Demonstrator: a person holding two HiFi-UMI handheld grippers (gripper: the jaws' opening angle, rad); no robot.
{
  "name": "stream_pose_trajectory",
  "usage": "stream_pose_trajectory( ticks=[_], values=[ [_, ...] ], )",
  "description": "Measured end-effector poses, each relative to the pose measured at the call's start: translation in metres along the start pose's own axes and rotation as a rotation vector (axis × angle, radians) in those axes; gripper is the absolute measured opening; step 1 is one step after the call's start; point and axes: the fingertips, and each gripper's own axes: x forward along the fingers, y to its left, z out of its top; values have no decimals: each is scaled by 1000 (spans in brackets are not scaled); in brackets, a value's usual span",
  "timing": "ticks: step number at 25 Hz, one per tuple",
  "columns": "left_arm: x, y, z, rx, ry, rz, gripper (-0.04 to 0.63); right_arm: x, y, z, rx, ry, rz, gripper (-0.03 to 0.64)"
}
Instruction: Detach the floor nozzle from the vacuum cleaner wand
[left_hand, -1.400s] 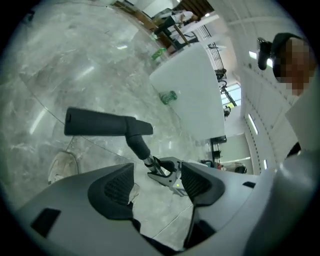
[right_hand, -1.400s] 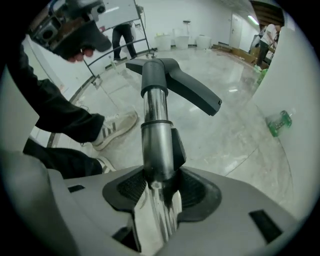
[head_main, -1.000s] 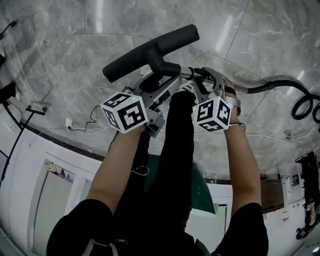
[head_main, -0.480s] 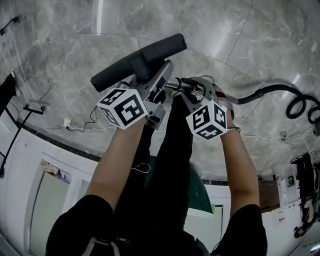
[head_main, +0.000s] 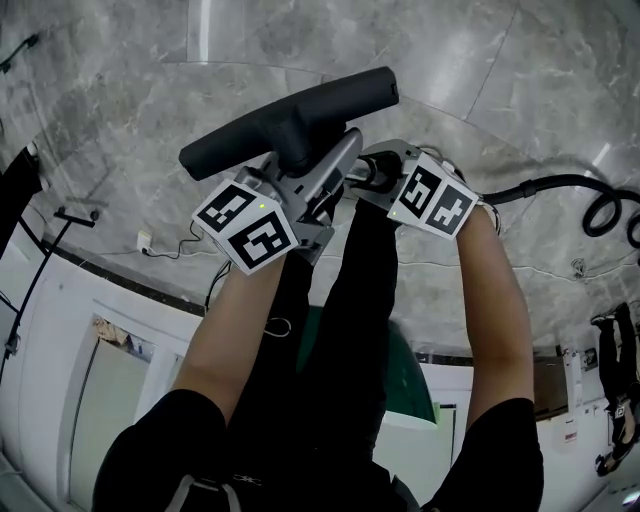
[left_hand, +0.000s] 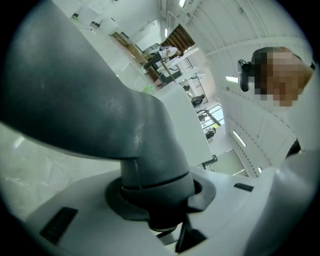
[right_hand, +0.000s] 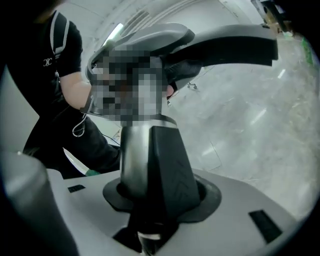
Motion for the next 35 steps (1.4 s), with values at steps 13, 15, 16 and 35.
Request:
stream_pose_trajectory(
  ticks=[13,15,16,35],
  values=[
    [-14,-66,-4,133,95,-258,120,-32,93,13,161,-115,528,130],
    [-18,-60,-1,87,107,-226,120,-31,94,20,199,-115,452,130],
    [-20,-46,2,38,108,-170,120,-23,82,23,205,-93,295,130],
    [-43,41,79,-19,-36,-21,120,24,44,-70,7,185,-108,132]
  ],
)
